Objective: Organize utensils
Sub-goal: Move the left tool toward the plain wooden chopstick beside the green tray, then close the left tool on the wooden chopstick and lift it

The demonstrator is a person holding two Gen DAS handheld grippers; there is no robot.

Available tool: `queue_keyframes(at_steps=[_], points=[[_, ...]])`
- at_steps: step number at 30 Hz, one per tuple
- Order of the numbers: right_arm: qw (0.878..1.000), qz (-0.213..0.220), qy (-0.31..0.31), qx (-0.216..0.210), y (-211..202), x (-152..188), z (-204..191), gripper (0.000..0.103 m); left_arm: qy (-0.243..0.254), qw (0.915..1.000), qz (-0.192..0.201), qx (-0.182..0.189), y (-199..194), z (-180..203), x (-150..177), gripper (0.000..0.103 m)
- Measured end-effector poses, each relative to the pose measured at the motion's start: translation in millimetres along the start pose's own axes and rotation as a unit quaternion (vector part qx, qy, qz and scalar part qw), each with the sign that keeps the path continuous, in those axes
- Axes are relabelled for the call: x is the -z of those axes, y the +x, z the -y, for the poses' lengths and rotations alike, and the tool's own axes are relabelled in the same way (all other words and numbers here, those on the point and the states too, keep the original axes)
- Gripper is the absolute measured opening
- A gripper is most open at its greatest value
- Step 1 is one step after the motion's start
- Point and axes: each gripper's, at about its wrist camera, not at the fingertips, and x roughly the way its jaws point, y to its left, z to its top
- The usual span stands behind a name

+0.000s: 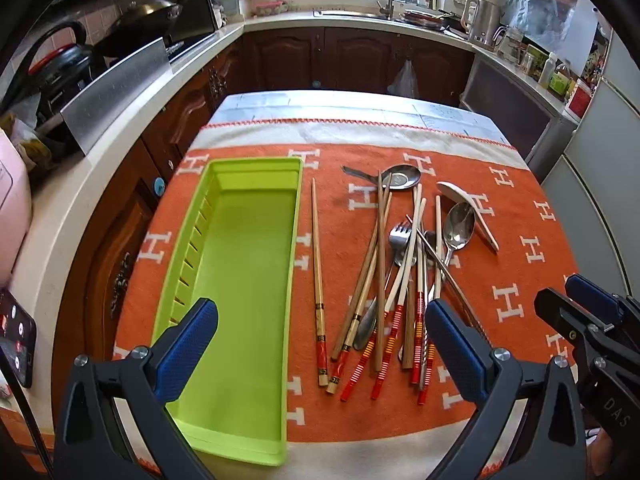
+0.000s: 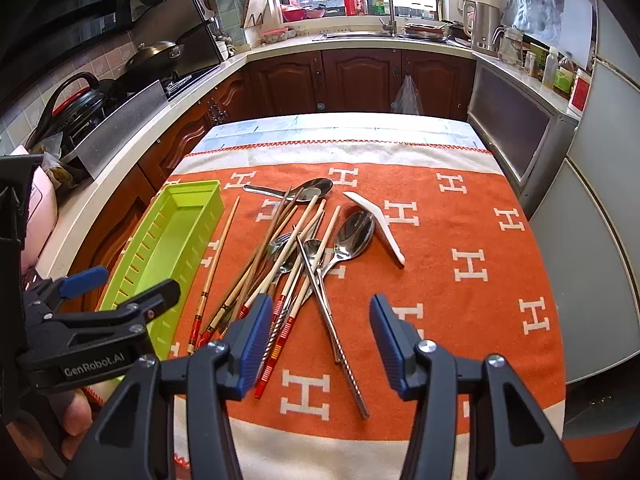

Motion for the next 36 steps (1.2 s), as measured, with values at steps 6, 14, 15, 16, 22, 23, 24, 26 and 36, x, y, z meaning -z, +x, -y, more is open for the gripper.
queue_keyframes(at_steps=[6,14,15,16,22,23,24,26,36], points=[[1.000,0.001,0.003,-0.017,2,-7,4,0.044,0.007,0.9999,0.013,0.004,-6,-3,-10,0.102],[1.000,0.001,-0.008,-0.021,8,-17,11,0.043,0.023,0.9991,0.031,0.015,-16,-1,-28,0.102],[1.000,0.001,-0.009,-0.019,9,-19,12,0.043,0.027,0.9991,0.030,0.017,-15,0,-30,0.102],[1.000,0.002,-0.011,-0.017,9,-20,13,0.043,0.031,0.9989,0.027,0.020,-15,1,-33,0.100],[0.999,-0.007,0.002,-0.032,17,-27,28,0.043,0.022,0.9975,-0.011,0.066,-2,-5,-51,0.076],[0.999,-0.009,0.004,-0.032,18,-28,30,0.043,0.019,0.9965,-0.021,0.078,3,-5,-55,0.066],[0.999,-0.009,0.010,-0.037,19,-29,32,0.043,0.017,0.9953,-0.032,0.090,7,-5,-57,0.062],[0.999,-0.008,0.016,-0.041,20,-30,36,0.043,0.012,0.9926,-0.056,0.107,18,-4,-61,0.048],[0.997,-0.040,0.026,-0.056,39,-19,40,0.043,-0.016,0.9793,-0.171,0.106,103,13,-43,0.014]])
